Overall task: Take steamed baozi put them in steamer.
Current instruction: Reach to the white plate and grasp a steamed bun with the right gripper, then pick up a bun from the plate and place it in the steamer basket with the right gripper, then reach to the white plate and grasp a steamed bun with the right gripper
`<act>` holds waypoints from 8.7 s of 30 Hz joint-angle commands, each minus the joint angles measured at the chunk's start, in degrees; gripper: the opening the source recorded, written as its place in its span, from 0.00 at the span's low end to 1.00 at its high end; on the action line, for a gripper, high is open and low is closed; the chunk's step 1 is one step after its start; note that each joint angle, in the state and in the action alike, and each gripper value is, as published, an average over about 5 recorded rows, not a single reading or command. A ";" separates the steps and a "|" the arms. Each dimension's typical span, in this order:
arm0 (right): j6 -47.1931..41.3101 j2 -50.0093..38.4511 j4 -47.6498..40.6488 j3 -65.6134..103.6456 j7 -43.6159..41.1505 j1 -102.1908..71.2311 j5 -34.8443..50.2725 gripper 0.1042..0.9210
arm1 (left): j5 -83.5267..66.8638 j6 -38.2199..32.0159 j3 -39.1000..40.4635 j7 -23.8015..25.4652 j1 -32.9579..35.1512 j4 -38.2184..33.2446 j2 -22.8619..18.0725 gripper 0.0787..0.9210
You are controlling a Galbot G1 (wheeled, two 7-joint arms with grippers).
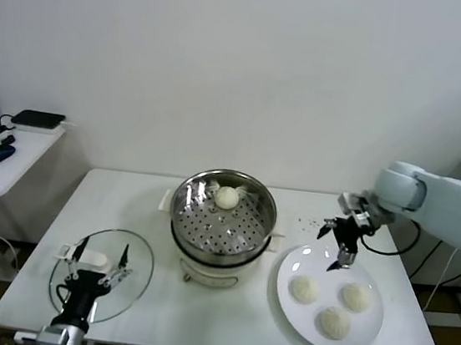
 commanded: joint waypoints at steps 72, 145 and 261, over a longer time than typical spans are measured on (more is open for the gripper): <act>-0.96 3.52 -4.89 3.46 -1.29 -0.72 1.71 0.70 | 0.80 0.82 0.66 0.00 -1.48 1.68 0.21 0.88; -2.71 46.34 -33.06 7.42 -0.36 -5.91 12.30 0.79 | 0.25 -0.65 -0.62 -1.09 0.57 0.64 1.04 0.88; 2.93 -1.04 3.32 -0.64 -3.00 -12.18 -18.05 0.88 | -1.80 -0.59 -0.54 -1.00 1.73 0.16 0.80 0.88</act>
